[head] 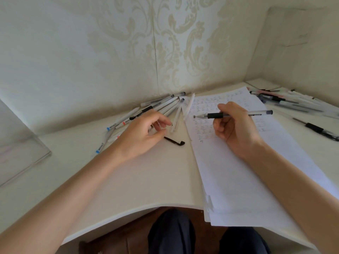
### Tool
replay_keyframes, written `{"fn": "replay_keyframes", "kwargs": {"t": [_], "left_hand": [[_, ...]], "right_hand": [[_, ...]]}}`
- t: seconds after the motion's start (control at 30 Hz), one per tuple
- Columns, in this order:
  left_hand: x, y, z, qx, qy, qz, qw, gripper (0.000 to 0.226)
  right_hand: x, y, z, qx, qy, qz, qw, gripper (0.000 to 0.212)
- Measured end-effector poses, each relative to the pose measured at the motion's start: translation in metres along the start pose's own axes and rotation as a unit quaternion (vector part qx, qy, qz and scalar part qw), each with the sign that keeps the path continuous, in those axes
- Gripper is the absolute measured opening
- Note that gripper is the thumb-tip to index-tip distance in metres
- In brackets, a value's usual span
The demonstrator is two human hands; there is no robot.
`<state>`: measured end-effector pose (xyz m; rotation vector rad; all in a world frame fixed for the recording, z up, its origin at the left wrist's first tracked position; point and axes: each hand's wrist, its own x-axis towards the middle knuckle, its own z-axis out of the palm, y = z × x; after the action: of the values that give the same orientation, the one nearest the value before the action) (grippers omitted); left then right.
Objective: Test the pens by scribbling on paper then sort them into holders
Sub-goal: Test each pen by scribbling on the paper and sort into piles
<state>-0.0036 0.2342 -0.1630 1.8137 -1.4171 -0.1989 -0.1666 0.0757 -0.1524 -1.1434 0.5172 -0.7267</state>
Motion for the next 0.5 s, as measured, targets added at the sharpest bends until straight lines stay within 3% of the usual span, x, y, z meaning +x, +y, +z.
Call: {"fn": "replay_keyframes", "kwargs": {"t": [0.2,0.4,0.5], "left_hand": [[-0.007,-0.002,0.011,0.092,-0.033,0.016,0.995,0.042],[0.000,0.001,0.023,0.096,-0.019,0.029,0.995,0.029],[0.003,0.003,0.026,0.104,-0.009,0.074,0.992,0.017]], "right_hand": [[-0.002,-0.001,0.001,-0.021,-0.007,-0.004,1.000,0.036],[-0.003,-0.001,0.001,-0.021,-0.008,-0.005,1.000,0.036],[-0.002,-0.001,0.001,-0.021,-0.011,-0.004,1.000,0.035]]}}
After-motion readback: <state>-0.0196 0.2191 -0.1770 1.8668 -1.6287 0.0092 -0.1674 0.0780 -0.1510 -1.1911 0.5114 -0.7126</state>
